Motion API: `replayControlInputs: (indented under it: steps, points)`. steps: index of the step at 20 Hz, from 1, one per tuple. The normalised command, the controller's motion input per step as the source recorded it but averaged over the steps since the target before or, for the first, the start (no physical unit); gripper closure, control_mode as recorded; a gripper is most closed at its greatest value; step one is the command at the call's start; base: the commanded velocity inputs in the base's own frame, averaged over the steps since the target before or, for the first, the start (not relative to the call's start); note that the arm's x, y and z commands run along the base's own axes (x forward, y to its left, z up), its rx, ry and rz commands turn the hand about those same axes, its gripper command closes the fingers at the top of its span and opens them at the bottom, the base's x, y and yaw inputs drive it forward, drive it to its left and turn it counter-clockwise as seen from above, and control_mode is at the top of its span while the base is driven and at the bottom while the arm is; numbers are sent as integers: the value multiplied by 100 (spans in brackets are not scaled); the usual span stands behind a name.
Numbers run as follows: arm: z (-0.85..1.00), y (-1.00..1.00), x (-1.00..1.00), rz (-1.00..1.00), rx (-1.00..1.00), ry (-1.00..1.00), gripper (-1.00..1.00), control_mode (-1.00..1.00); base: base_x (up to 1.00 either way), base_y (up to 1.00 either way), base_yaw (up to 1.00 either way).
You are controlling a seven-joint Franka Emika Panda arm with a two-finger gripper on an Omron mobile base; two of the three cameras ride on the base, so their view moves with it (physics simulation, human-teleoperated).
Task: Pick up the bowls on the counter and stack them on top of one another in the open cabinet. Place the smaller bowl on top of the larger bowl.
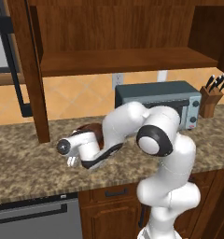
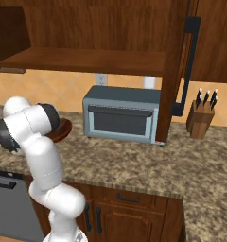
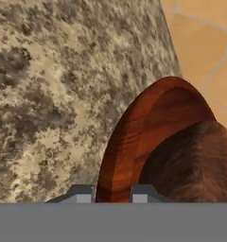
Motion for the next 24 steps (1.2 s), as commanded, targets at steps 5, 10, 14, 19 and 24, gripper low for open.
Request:
replayControlInputs:
  steps: [5,10,14,19,24]
  points:
    - [99,0,-75,0,0,-10,100,-100,0,0,0]
    - [100,-16,-72,0,5,-4,100,-100,0,0,0]
    - [100,-50,-63,1,6,0,100,-100,0,0,0]
    - [100,-67,-57,10,1,-12,100,-100,0,0,0]
    - [100,-61,-63,19,0,-24,100,-100,0,0,0]
